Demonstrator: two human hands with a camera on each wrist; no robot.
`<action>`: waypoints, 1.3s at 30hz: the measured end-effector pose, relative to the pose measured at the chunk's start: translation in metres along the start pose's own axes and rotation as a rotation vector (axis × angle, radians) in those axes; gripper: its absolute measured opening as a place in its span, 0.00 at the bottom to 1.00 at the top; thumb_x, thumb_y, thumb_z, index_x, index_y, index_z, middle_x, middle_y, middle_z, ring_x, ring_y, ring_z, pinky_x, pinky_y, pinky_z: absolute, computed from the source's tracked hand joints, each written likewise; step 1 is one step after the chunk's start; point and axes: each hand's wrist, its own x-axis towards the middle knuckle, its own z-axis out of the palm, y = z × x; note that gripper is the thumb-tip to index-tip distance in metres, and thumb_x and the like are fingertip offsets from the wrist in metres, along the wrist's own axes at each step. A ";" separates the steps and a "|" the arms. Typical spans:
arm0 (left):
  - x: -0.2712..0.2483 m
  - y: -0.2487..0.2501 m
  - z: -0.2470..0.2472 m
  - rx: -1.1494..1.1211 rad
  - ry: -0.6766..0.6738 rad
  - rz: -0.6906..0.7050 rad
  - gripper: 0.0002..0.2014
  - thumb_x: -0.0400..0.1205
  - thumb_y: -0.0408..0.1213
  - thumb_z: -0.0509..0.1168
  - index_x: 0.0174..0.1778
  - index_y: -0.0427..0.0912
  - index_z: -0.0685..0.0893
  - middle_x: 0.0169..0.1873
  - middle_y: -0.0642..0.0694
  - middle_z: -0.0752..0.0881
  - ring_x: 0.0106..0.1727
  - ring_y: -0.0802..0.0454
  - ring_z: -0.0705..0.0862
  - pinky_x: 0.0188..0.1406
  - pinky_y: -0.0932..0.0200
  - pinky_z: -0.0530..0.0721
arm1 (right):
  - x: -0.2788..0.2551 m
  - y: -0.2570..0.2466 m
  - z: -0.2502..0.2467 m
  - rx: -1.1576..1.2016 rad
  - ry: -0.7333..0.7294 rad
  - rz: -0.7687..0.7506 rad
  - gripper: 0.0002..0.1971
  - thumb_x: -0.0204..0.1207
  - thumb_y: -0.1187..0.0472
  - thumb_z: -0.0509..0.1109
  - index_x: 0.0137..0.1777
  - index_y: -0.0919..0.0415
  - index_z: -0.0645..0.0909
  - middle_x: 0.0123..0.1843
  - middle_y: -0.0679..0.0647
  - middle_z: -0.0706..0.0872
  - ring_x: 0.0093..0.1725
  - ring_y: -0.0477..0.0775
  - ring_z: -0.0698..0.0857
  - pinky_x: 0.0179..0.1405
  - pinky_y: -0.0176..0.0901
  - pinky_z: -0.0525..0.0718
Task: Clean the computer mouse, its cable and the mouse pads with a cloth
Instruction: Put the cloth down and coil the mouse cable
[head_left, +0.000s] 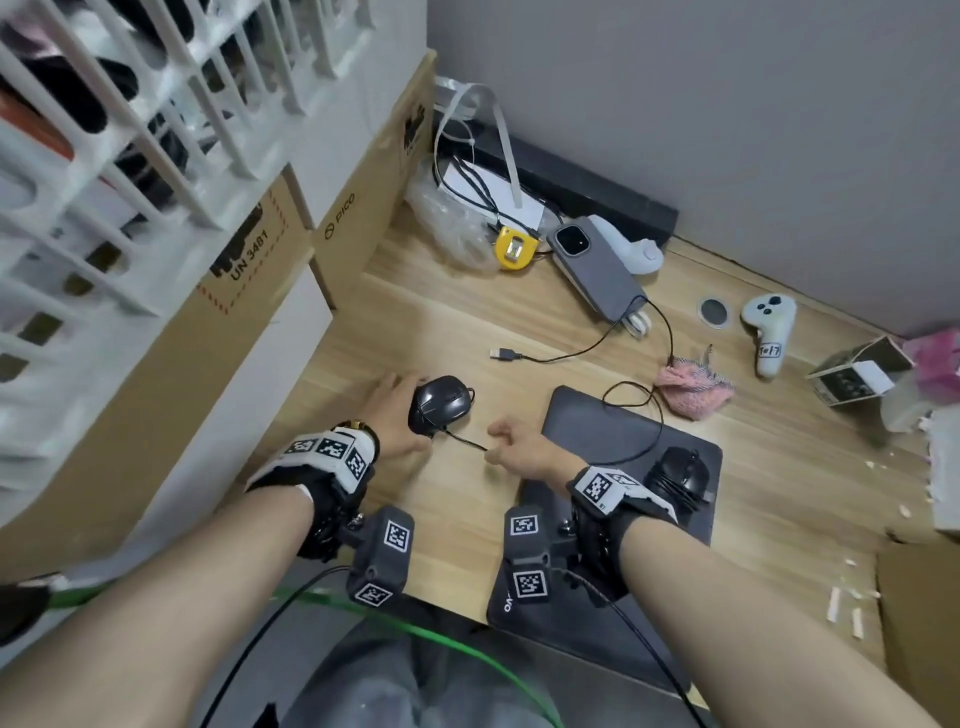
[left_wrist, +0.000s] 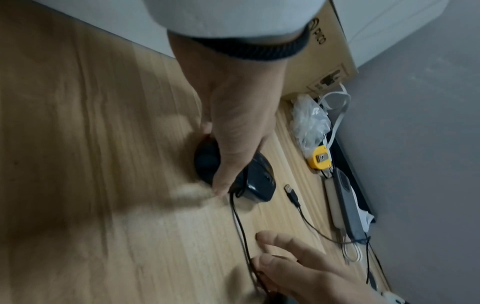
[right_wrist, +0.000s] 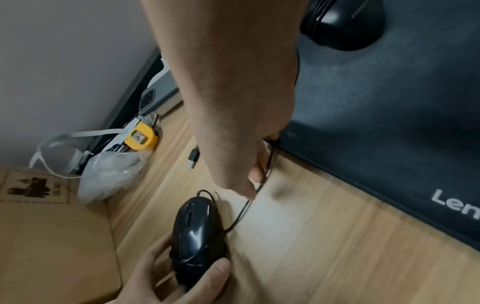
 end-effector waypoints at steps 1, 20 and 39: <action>0.003 0.000 0.002 0.001 -0.002 0.006 0.45 0.64 0.40 0.81 0.76 0.45 0.67 0.67 0.42 0.71 0.70 0.41 0.72 0.70 0.51 0.72 | 0.003 0.004 0.002 -0.012 -0.028 -0.002 0.10 0.72 0.56 0.68 0.53 0.47 0.79 0.49 0.39 0.81 0.63 0.54 0.80 0.74 0.64 0.68; -0.017 0.065 -0.060 -0.394 -0.328 0.324 0.37 0.63 0.26 0.82 0.67 0.49 0.76 0.54 0.57 0.86 0.57 0.60 0.85 0.61 0.67 0.80 | -0.051 -0.046 -0.096 0.219 0.136 -0.386 0.15 0.79 0.54 0.71 0.48 0.68 0.89 0.39 0.51 0.87 0.38 0.44 0.80 0.40 0.35 0.75; 0.005 0.096 -0.077 -0.752 0.222 0.307 0.25 0.65 0.31 0.82 0.54 0.50 0.82 0.56 0.47 0.88 0.60 0.51 0.85 0.64 0.53 0.82 | -0.076 -0.051 -0.075 0.320 0.079 -0.361 0.17 0.89 0.62 0.48 0.46 0.64 0.77 0.26 0.53 0.72 0.22 0.48 0.67 0.21 0.35 0.65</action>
